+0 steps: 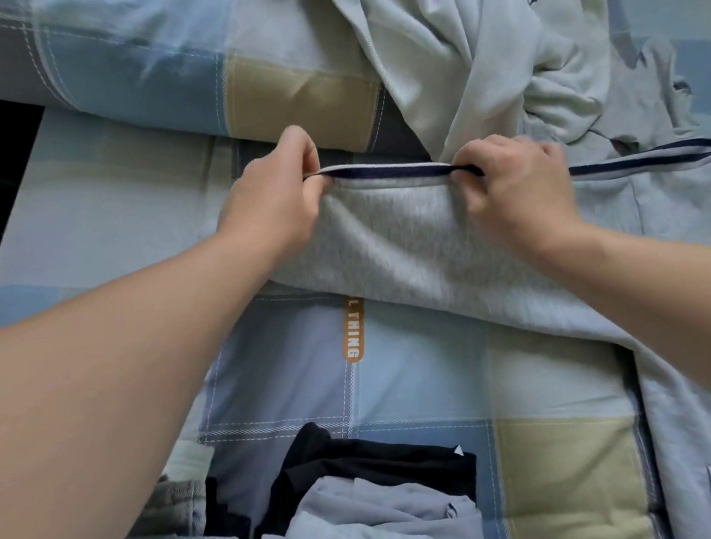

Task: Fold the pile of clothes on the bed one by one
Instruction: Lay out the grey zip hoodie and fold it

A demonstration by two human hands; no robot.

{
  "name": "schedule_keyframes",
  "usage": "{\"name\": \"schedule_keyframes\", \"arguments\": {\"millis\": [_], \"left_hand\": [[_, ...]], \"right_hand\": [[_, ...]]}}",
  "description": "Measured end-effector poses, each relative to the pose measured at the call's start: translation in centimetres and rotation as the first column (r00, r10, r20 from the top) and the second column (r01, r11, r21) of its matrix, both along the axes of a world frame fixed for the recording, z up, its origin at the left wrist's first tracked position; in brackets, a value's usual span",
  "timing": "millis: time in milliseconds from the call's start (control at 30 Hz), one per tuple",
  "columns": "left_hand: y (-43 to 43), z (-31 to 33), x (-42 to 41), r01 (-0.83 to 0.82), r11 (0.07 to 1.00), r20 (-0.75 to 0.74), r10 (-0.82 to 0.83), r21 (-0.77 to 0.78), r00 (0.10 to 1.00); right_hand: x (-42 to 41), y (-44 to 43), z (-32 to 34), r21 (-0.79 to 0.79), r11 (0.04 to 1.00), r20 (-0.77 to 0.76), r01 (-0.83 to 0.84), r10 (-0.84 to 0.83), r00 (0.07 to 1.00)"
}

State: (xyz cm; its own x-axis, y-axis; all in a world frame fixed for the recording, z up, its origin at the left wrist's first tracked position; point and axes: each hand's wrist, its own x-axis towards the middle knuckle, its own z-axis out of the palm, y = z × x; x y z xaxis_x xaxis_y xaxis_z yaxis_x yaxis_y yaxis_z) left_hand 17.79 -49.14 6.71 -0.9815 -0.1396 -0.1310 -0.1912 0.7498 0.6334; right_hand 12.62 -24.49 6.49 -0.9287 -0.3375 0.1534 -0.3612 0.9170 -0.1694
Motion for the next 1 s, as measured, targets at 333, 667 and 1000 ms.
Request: {"name": "schedule_keyframes", "arguments": {"millis": [333,667,1000], "left_hand": [[-3.8,2.0,-0.8,0.255,0.959,0.429,-0.181,-0.122,0.885],[-4.9,-3.0,1.9,-0.129,0.936,0.295,0.232,-0.328,0.927],[1.8,-6.9,5.6,0.51,0.771,0.256,-0.443,-0.382,0.86]], "right_hand": [[-2.7,-1.6,0.6,0.011,1.0,0.309,0.02,-0.022,0.951],[1.2,-3.3,-3.0,-0.004,0.997,0.136,0.073,-0.071,0.988],[8.7,-0.6,-8.1,0.31,0.935,0.522,0.172,-0.319,0.791]]}}
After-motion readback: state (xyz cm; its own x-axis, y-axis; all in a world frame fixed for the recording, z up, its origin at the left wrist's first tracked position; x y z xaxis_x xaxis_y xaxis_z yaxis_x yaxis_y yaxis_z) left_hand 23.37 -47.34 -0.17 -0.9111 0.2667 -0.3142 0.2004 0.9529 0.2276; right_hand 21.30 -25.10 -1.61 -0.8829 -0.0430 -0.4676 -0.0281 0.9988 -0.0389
